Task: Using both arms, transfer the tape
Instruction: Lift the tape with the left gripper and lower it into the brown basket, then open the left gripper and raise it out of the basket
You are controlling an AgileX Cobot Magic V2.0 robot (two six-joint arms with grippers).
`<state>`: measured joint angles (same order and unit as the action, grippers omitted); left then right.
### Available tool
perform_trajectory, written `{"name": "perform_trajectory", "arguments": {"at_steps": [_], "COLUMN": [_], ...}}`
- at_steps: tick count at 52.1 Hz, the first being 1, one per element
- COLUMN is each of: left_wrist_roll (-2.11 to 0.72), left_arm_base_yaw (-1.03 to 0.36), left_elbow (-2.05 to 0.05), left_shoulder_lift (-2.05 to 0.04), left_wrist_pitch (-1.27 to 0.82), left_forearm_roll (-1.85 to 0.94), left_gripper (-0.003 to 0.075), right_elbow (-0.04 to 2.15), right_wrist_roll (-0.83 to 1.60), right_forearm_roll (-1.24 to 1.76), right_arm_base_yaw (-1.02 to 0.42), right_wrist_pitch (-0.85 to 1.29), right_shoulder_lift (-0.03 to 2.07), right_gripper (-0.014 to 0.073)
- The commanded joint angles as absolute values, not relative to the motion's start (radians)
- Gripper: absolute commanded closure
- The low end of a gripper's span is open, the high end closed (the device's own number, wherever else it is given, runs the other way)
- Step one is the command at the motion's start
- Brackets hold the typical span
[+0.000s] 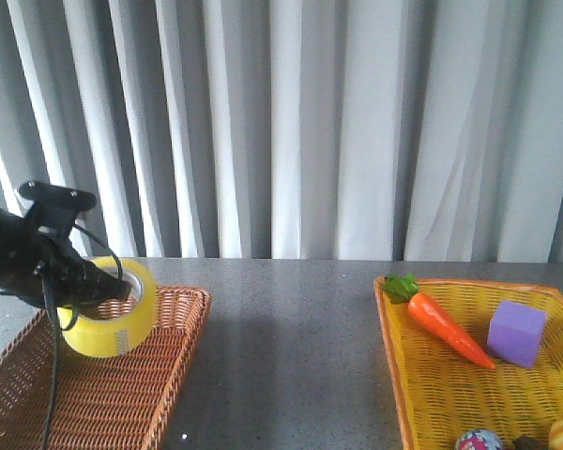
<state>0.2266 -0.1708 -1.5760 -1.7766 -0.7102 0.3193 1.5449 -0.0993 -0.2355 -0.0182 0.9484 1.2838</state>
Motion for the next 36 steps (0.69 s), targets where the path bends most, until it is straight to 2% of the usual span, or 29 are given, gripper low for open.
{"name": "perform_trajectory", "arguments": {"at_steps": [1, 28, 36], "left_wrist_roll": [0.309, 0.383, 0.382], "left_arm_base_yaw": [-0.169, -0.127, -0.119], "left_elbow": [-1.608, -1.608, -1.608], "left_shoulder_lift": [-1.762, -1.89, -1.893], "left_wrist_pitch": [-0.637, -0.69, -0.689], "left_forearm_roll": [0.329, 0.292, 0.29], "left_gripper": [0.0717, 0.0713, 0.0678], "right_elbow": [1.57, 1.57, 1.57], "right_wrist_roll": [-0.1, -0.1, -0.1], "right_forearm_roll": [-0.25, -0.25, -0.25], "right_arm_base_yaw": [-0.011, -0.011, -0.011], "right_wrist_pitch": [0.892, 0.892, 0.892], "right_shoulder_lift": [1.259, 1.259, 1.259], "right_gripper": [0.0602, 0.0602, 0.0602]}}
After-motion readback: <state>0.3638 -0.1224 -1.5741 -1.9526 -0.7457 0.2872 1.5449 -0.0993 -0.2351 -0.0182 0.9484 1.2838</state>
